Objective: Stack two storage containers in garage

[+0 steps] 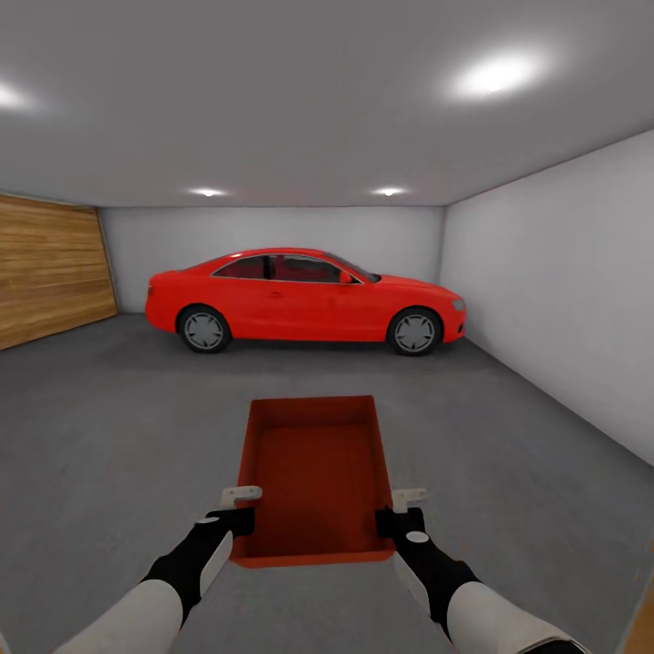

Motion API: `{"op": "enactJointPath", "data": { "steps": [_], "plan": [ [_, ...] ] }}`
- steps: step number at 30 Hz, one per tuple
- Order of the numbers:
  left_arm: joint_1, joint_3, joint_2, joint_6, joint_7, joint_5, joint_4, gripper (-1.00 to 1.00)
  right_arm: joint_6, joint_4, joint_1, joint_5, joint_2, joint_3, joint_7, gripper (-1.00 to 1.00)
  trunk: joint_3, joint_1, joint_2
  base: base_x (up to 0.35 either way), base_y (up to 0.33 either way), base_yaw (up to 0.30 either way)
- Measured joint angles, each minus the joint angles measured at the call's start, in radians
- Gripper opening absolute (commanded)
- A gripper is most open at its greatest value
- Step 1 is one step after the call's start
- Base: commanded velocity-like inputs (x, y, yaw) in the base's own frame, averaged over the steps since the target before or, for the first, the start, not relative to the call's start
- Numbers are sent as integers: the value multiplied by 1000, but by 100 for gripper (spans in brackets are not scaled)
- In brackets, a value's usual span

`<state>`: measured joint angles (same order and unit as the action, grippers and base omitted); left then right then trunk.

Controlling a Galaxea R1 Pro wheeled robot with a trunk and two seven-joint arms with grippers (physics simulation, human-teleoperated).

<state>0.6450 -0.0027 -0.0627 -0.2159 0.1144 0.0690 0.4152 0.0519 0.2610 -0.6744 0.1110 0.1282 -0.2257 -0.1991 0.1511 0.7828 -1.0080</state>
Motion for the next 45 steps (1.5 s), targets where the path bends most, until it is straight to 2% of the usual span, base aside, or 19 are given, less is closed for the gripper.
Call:
{"op": "enactJointPath", "data": {
  "steps": [6,35,45],
  "plan": [
    [0,-1,0,1,1,1,5,-100,0,5,0,-2,0,2,0,-100,0,0,0,238,27,0],
    [0,-4,1,0,2,5,9,-100,1,7,0,-7,0,5,1,-100,0,1,0,31,36,0],
    [0,0,0,1,0,0,3,-100,1,4,0,0,0,0,0,-100,0,0,0,297,0,0]
  ]
}}
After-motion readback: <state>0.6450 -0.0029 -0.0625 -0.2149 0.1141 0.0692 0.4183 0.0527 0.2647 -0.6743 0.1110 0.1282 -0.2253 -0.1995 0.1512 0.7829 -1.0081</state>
